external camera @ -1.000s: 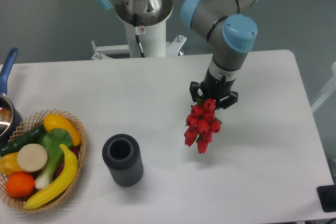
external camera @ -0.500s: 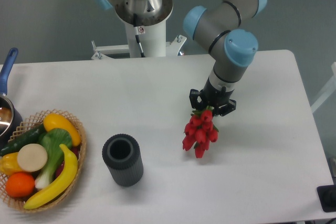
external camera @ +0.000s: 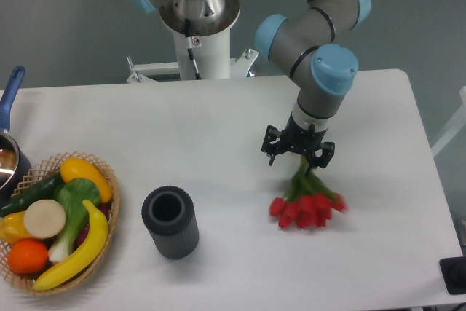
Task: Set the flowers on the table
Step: 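Open the gripper to release the tulips onto the table, then raise the open gripper up away from the tulips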
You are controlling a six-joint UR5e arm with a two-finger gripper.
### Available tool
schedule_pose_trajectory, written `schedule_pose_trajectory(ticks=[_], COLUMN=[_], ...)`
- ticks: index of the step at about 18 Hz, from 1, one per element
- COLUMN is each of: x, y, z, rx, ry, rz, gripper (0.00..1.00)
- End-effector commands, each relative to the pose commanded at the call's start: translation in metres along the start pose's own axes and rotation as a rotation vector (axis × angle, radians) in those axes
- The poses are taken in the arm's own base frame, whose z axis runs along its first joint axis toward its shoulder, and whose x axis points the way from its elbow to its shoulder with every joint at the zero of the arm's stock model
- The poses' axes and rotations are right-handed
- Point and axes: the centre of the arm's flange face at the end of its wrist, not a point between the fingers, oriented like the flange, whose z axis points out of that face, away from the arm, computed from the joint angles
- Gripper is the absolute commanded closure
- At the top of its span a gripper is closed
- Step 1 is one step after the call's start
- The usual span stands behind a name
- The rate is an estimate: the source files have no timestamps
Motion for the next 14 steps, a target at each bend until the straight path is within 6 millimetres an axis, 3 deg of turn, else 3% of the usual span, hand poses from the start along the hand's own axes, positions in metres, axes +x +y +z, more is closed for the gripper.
schedule_pose_trajectory(ticks=[7, 14], x=[-0.020, -0.052], y=[-0.016, 0.015], z=[-0.043, -0.070], rx=[0.070, 0.055], ry=[-0.113, -0.164], rz=[0.105, 0.372], gripper=[0.00, 0.00])
